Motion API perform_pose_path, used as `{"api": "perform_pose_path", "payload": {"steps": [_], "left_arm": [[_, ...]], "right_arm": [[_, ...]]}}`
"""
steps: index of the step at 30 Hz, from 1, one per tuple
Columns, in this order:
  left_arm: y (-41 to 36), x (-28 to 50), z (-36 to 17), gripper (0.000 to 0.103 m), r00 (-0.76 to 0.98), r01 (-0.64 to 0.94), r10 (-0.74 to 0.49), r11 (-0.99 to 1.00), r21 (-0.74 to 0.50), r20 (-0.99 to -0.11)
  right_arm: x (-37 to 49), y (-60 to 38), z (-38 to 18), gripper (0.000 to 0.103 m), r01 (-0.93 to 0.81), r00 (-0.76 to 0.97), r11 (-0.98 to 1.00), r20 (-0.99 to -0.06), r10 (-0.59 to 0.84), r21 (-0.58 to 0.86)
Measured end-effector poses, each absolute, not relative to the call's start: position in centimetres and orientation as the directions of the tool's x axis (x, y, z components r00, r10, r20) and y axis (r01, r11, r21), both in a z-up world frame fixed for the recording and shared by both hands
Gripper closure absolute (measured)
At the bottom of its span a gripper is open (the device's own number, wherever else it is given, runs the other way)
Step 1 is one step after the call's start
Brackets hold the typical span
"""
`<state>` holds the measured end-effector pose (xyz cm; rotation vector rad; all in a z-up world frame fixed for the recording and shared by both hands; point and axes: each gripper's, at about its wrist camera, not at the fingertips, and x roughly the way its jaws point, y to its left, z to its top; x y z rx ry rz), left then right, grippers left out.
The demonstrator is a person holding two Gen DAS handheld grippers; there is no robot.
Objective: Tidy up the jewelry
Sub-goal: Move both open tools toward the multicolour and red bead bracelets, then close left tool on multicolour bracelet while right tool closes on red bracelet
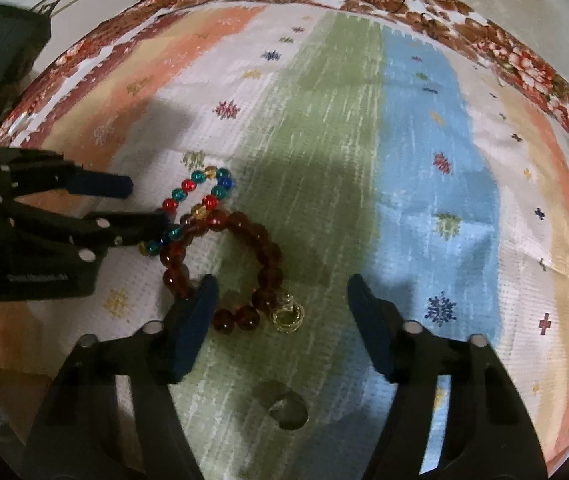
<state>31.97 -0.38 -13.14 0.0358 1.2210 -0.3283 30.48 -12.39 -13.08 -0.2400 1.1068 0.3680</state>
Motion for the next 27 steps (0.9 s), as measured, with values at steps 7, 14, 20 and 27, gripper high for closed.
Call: {"api": "perform_pose_path", "payload": {"steps": [7, 14, 20, 27], "left_arm": [[-0.1, 31.9, -13.5, 0.074, 0.312, 0.280, -0.179, 0.956, -0.089, -0.933], [0.4, 31.8, -13.5, 0.094, 0.330, 0.272, -0.148, 0.961, -0.056, -0.933], [1.0, 31.6, -12.9, 0.094, 0.337, 0.267, -0.165, 0.961, -0.075, -0.927], [1.3, 31.7, -11.8, 0.094, 0.360, 0.247, -0.179, 0.965, -0.091, -0.915]], "right_arm": [[30.4, -12.4, -13.3, 0.072, -0.419, 0.373, 0.908, -0.906, 0.198, 0.026], [30.3, -12.8, -13.1, 0.077, -0.426, 0.372, 0.904, -0.903, 0.216, 0.040], [30.2, -13.1, -12.0, 0.094, -0.431, 0.398, 0.901, -0.887, 0.233, 0.044], [30.5, -13.9, -11.7, 0.094, -0.413, 0.395, 0.909, -0.889, 0.231, 0.053]]}}
